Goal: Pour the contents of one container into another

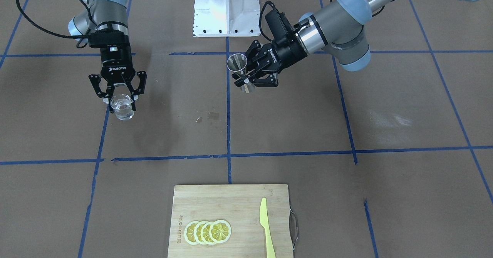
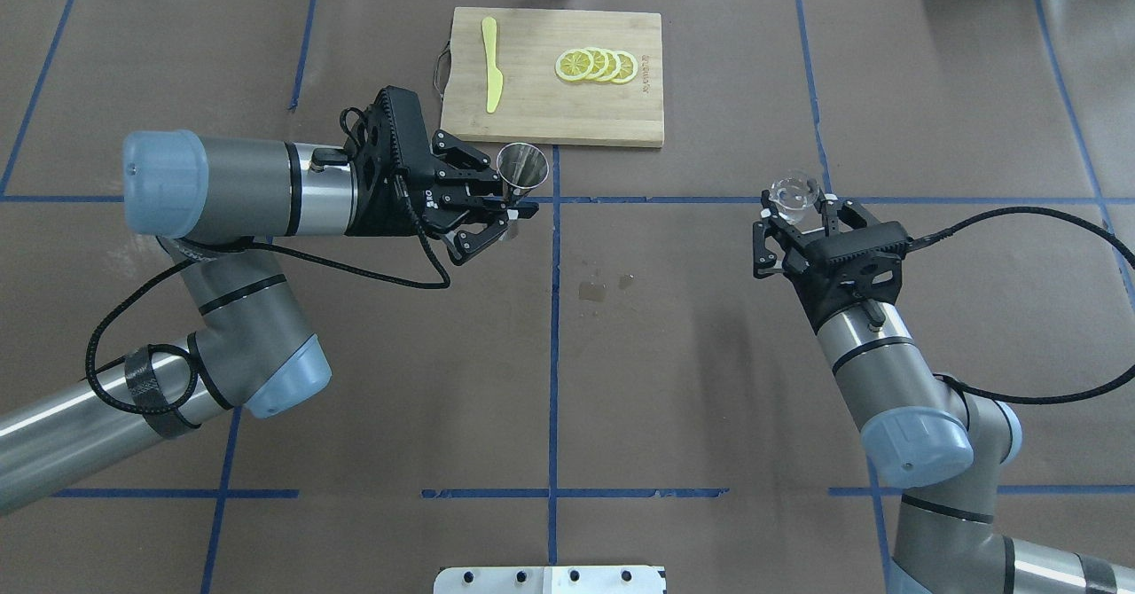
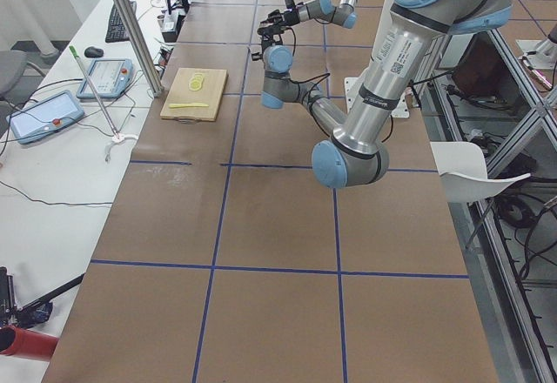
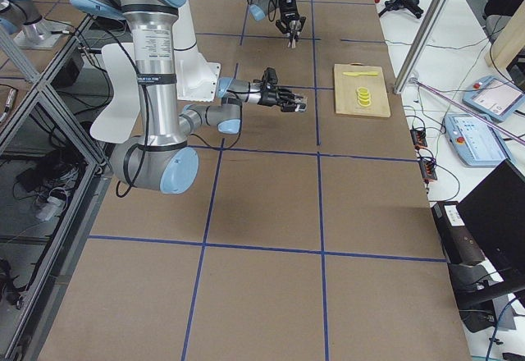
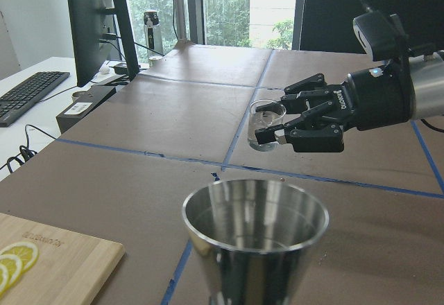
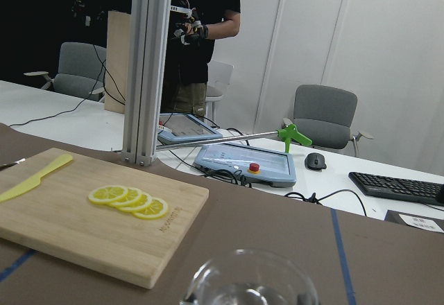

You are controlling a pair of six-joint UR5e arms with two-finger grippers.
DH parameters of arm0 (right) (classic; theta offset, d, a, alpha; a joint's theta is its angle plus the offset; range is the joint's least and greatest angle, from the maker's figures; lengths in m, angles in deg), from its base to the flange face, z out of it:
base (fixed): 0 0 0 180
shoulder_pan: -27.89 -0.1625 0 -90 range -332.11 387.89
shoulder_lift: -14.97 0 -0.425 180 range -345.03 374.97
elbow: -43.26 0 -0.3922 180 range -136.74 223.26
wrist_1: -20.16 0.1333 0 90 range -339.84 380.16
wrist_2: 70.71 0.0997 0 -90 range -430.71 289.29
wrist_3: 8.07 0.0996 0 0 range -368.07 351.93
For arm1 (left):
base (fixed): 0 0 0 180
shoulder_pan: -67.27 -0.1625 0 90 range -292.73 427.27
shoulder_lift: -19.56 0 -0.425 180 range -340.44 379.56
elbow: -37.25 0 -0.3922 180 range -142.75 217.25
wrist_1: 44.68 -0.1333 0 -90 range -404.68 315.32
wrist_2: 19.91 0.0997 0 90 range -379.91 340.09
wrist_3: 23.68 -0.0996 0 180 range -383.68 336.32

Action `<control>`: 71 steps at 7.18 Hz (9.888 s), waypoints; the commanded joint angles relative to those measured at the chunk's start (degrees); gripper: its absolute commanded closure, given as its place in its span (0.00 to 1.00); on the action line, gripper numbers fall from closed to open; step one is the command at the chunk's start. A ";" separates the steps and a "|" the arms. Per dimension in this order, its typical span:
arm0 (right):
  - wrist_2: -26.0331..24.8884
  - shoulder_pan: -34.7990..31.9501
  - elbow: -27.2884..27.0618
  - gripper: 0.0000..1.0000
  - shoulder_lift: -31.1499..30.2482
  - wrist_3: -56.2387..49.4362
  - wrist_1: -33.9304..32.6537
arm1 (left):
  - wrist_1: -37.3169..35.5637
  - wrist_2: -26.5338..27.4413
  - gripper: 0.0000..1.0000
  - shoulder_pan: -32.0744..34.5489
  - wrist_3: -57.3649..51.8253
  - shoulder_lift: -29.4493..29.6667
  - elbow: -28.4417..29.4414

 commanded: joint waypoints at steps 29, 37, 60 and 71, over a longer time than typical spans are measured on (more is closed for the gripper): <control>4.35 2.68 -15.36 1.00 27.55 -9.45 -58.33 | 0.27 2.81 1.00 -1.39 -4.17 0.27 1.36; 1.27 4.96 -15.18 1.00 28.17 -11.91 -58.42 | 0.27 2.73 1.00 -1.74 -4.17 0.36 1.36; -9.10 6.72 -9.73 1.00 30.89 -28.09 -60.00 | 0.35 2.73 1.00 -2.18 -4.17 0.36 1.19; -9.54 6.72 -9.65 1.00 30.81 -34.41 -60.00 | 0.27 2.73 1.00 -2.18 -4.53 0.45 1.19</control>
